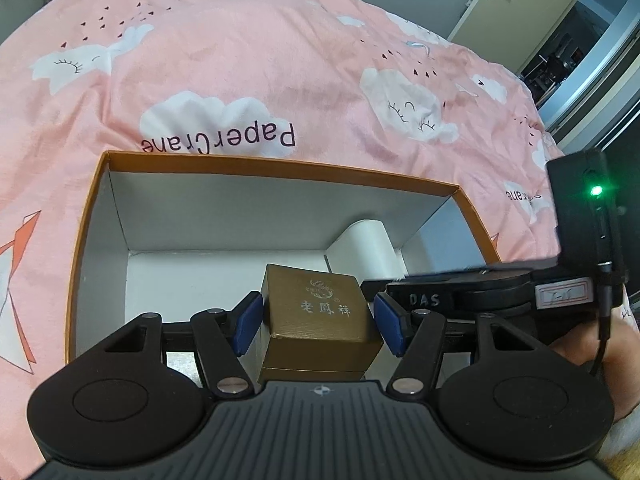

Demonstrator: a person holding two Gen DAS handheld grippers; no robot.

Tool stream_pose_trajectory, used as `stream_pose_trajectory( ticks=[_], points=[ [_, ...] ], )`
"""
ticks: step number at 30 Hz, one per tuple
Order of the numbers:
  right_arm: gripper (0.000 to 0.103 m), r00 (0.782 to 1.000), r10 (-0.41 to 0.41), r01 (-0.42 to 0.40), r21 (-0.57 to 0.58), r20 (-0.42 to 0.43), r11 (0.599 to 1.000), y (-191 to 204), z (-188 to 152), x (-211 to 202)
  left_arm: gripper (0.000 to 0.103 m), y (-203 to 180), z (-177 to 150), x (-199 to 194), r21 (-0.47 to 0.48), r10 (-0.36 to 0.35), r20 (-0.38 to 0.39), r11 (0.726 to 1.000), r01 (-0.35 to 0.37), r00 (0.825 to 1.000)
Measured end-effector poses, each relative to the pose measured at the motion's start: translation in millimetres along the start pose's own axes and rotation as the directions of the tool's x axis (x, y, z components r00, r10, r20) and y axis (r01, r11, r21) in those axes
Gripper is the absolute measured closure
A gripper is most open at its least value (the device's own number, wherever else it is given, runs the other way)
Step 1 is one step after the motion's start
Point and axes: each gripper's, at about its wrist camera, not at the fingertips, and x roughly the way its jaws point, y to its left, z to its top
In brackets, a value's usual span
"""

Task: Organize objects
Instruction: 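Carry both boxes up and over into the orange shoebox, then lower the white box into the orange box and open the right gripper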

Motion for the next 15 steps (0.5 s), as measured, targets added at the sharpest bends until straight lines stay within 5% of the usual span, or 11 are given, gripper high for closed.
stream_pose_trajectory(
  ticks=[10,15],
  points=[
    [0.075,0.986,-0.166,0.168,-0.29,0.034,0.942,19.1,-3.2,-16.5,0.033,3.7,-5.1,4.4,-0.015,-0.009,-0.03,1.0,0.008,1.0],
    [0.08,0.998,-0.044,0.022,-0.346,-0.054,0.938,20.1,-7.3,-17.6,0.033,4.1,-6.8,4.5,-0.022,-0.01,-0.056,1.0,0.008,0.998]
  ],
)
